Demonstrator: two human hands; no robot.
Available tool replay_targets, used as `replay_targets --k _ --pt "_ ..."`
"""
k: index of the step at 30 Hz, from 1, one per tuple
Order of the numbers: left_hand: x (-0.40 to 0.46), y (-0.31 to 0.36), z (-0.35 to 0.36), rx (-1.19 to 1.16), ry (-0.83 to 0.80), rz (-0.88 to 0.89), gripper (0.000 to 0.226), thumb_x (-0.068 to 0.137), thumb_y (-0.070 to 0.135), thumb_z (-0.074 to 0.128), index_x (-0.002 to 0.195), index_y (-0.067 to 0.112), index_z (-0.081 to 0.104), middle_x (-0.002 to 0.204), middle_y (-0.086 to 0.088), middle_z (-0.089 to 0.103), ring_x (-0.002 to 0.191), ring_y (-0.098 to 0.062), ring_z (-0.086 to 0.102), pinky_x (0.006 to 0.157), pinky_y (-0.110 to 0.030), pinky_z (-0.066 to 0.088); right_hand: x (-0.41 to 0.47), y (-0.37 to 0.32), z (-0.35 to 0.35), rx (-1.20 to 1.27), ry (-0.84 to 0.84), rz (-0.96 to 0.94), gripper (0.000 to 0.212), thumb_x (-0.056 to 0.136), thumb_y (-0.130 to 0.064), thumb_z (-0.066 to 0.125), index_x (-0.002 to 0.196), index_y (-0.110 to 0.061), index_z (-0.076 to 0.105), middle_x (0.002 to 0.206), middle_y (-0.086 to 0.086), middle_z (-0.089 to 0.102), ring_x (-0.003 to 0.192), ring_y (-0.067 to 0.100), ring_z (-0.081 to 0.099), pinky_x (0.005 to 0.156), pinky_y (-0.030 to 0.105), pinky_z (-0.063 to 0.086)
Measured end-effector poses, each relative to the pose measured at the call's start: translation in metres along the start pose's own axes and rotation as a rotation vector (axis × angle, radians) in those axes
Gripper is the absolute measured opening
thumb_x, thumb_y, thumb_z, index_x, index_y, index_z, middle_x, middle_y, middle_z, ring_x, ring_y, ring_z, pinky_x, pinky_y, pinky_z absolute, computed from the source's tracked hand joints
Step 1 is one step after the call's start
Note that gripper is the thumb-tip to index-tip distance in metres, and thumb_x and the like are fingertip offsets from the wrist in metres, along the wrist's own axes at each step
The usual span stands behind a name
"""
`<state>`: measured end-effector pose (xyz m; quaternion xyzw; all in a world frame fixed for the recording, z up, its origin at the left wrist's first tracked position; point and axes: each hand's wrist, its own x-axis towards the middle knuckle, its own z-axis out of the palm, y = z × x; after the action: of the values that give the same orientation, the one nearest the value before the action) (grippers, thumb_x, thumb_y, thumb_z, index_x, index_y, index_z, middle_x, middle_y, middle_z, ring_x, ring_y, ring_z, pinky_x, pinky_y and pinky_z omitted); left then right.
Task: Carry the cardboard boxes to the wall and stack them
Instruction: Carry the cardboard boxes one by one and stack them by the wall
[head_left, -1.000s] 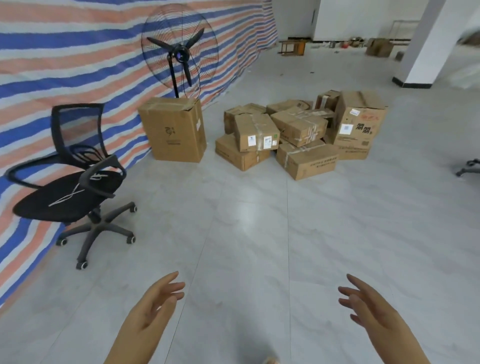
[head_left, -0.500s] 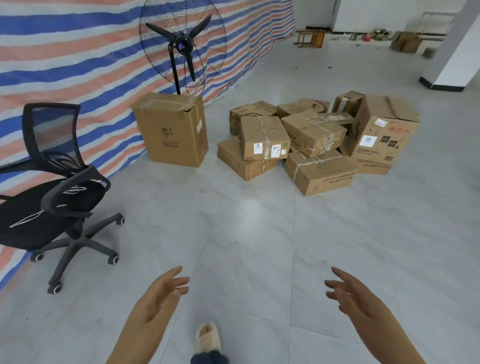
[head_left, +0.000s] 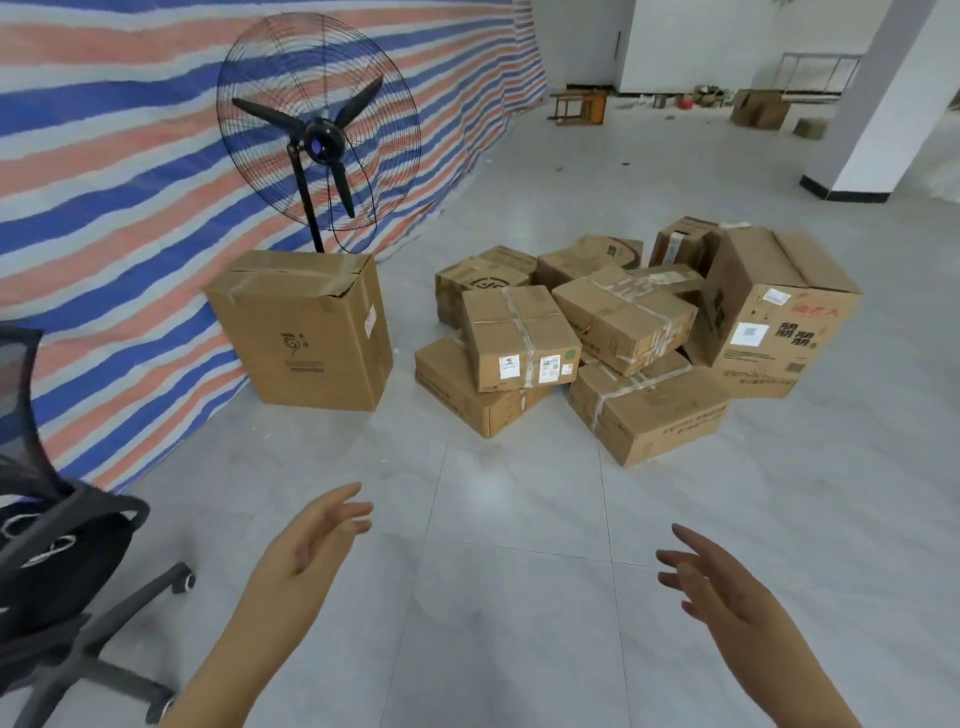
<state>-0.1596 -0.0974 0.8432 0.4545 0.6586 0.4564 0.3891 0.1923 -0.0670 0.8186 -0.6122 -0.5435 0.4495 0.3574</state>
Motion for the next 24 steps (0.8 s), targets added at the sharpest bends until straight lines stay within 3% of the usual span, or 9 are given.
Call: replay_targets --k 2,5,9,13,15,18,21,23,24 --pt "0.039 0.01 0.005 0.016 -0.006 0.002 0.038 0.077 0.043 0.049 0.114 0.038 0.056 0.107 0.015 0.068 0.103 -0.006 0.064 0.096 -0.032 0.046 0.039 -0.004 0.009 -0.036 -0.024 0.018 0.036 0.094 -0.015 0.052 0.113 -0.046 0.054 0.103 -0.03 0.067 0.096 0.0 0.066 0.099 0.047 0.046" --pt "0.097 0.008 0.016 0.01 -0.001 -0.029 0.038 0.077 0.045 0.049 0.113 0.038 0.057 0.104 0.023 0.068 0.098 0.002 0.064 0.096 -0.032 0.046 0.108 -0.001 0.016 -0.049 -0.026 0.045 0.036 0.094 -0.013 0.052 0.113 -0.043 0.054 0.1 -0.025 0.069 0.094 0.001 0.067 0.099 0.047 0.047" --pt "0.163 0.007 0.03 0.005 0.028 -0.099 0.055 0.065 0.077 0.046 0.109 0.046 0.06 0.105 0.02 0.068 0.1 -0.002 0.065 0.098 -0.035 0.047 0.201 -0.012 0.02 -0.042 -0.048 0.038 0.034 0.095 -0.012 0.05 0.109 -0.043 0.054 0.102 -0.011 0.071 0.09 0.0 0.067 0.096 0.049 0.049" --pt "0.246 0.018 0.05 -0.042 0.123 -0.137 0.056 0.05 0.09 0.049 0.097 0.061 0.061 0.101 0.029 0.066 0.096 0.004 0.064 0.092 -0.029 0.048 0.317 -0.045 0.025 -0.061 -0.128 -0.032 0.033 0.095 -0.016 0.05 0.11 -0.046 0.053 0.098 -0.019 0.071 0.091 -0.001 0.067 0.094 0.042 0.049" --pt "0.286 0.029 0.065 -0.054 0.155 -0.153 0.045 0.065 0.076 0.048 0.101 0.054 0.061 0.1 0.03 0.066 0.095 0.006 0.063 0.093 -0.03 0.049 0.372 -0.061 0.029 -0.082 -0.171 -0.059 0.032 0.096 -0.016 0.05 0.111 -0.045 0.053 0.1 -0.024 0.069 0.091 -0.002 0.067 0.091 0.036 0.048" --pt "0.343 0.034 0.08 -0.068 0.204 -0.171 0.032 0.08 0.058 0.049 0.107 0.046 0.06 0.101 0.026 0.068 0.096 0.005 0.063 0.093 -0.028 0.048 0.448 -0.081 0.042 -0.114 -0.257 -0.076 0.031 0.096 -0.02 0.051 0.119 -0.039 0.054 0.101 -0.014 0.071 0.09 -0.004 0.066 0.091 0.032 0.048" --pt "0.392 0.035 0.084 -0.099 0.231 -0.195 0.024 0.094 0.024 0.048 0.112 0.038 0.058 0.101 0.022 0.069 0.098 0.001 0.064 0.09 -0.024 0.048 0.509 -0.1 0.066 -0.126 -0.326 -0.08 0.036 0.086 -0.05 0.058 0.12 -0.042 0.053 0.1 -0.019 0.071 0.091 -0.004 0.066 0.092 0.032 0.05" --pt "0.427 0.031 0.078 -0.105 0.241 -0.217 0.027 0.096 0.017 0.047 0.113 0.034 0.058 0.101 0.022 0.068 0.098 0.0 0.064 0.088 -0.022 0.048 0.546 -0.111 0.089 -0.124 -0.365 -0.073 0.041 0.077 -0.065 0.058 0.114 -0.049 0.05 0.102 -0.028 0.068 0.094 -0.003 0.066 0.093 0.036 0.049" --pt "0.445 0.027 0.072 -0.106 0.258 -0.229 0.027 0.096 0.015 0.046 0.112 0.033 0.058 0.1 0.021 0.069 0.098 0.0 0.064 0.088 -0.022 0.048 0.565 -0.114 0.1 -0.123 -0.38 -0.08 0.053 0.067 -0.077 0.055 0.113 -0.051 0.05 0.103 -0.029 0.067 0.095 -0.003 0.066 0.093 0.036 0.048"
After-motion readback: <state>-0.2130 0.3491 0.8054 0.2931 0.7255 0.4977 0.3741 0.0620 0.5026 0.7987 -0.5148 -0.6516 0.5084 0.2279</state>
